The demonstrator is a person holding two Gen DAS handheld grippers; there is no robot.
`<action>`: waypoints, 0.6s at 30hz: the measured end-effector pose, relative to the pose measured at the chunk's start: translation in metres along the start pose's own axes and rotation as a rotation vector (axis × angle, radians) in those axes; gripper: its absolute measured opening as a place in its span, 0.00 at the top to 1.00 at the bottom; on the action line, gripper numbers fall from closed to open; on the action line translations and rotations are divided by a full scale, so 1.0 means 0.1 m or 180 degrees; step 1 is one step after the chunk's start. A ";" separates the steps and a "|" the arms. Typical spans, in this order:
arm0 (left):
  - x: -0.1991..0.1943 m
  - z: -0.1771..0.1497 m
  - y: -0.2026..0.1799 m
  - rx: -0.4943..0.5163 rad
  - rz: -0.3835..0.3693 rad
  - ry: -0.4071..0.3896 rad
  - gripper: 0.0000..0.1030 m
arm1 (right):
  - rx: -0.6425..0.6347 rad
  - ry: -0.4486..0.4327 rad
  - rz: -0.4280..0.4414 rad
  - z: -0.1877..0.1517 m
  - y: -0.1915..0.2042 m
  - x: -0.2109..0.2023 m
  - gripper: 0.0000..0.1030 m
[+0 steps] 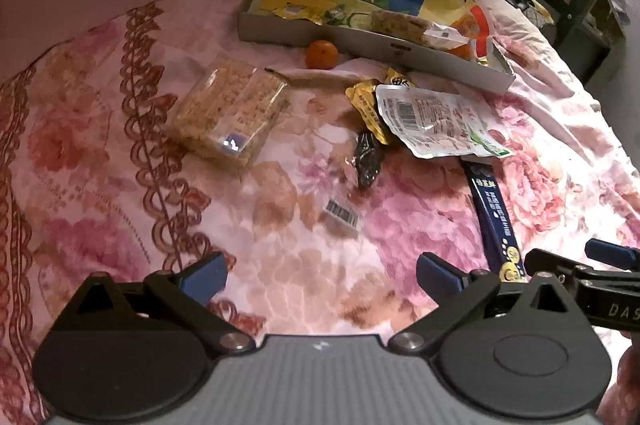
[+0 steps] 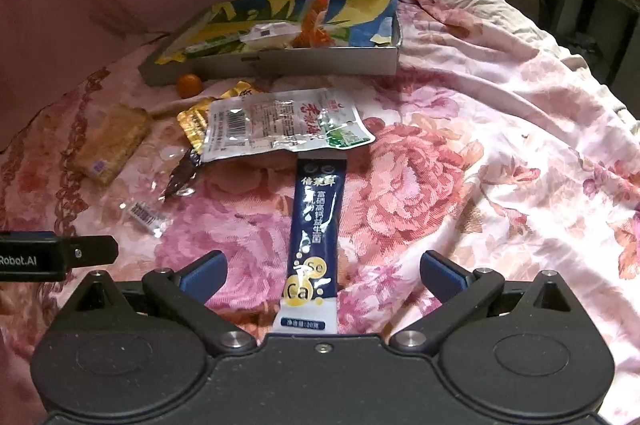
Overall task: Organize snacks
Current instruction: 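Lower the right tool onto the blue Se Ca stick and close on it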
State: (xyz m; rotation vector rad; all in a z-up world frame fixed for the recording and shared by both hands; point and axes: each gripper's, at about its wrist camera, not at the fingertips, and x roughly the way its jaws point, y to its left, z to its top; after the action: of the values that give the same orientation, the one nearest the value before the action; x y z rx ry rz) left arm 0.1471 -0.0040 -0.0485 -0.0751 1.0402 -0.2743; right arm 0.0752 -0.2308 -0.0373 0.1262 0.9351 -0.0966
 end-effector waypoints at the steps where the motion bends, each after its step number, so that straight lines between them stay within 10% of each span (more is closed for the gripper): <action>1: 0.02 0.02 -0.01 0.0033 0.0015 0.0003 0.00 | 0.0032 -0.0013 0.0009 0.00 0.00 0.02 0.01; 18: 0.46 0.40 -0.15 0.0669 0.0059 0.0030 0.01 | -0.0048 0.0147 -0.0019 -0.09 0.11 0.28 0.01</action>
State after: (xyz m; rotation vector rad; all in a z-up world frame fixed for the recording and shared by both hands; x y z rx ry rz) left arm 0.2001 -0.0335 -0.0638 0.1254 1.0157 -0.3658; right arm 0.0861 -0.2198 -0.0649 0.1121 0.9821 -0.0924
